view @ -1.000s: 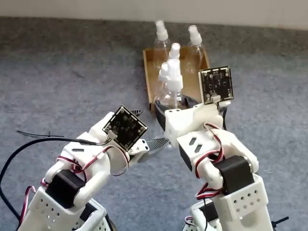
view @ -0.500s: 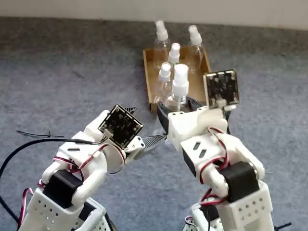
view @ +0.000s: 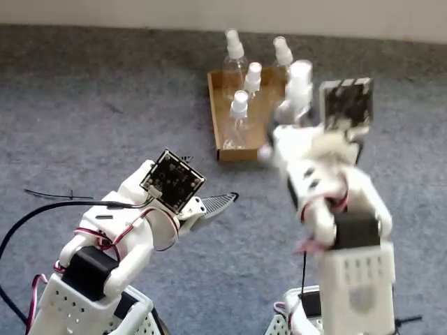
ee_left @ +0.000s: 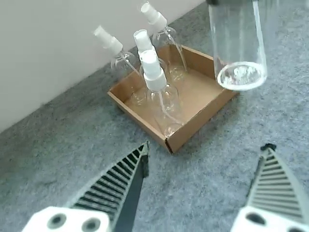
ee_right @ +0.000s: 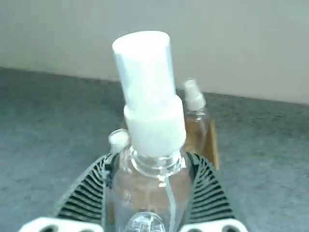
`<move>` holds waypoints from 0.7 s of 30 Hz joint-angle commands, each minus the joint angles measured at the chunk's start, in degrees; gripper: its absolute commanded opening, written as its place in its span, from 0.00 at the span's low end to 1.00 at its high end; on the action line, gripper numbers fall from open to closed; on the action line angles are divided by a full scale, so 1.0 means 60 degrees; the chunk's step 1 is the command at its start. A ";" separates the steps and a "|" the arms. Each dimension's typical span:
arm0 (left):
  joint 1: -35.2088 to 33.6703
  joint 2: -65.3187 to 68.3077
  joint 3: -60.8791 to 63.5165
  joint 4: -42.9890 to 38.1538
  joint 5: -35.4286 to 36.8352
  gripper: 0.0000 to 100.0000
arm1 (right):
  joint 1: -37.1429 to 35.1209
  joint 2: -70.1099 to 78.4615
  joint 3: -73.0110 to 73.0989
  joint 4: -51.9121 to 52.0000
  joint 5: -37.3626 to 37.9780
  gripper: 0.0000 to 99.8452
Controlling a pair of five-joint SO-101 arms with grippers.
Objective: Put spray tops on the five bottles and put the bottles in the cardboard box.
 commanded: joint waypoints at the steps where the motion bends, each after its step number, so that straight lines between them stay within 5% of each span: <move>1: -0.0286 -0.0110 0.0344 -0.0029 0.0015 0.32 | 0.0930 0.1429 -0.0549 -0.1707 0.0190 0.00; 12: -0.2923 -0.0066 0.3040 -0.2227 0.0029 0.32 | 0.0916 0.5136 -0.0505 -0.6337 -0.0366 0.00; 21: -0.3187 -0.0007 0.3407 -0.2872 0.0029 0.32 | 0.0857 0.7216 -0.0476 -0.8125 -0.0410 0.00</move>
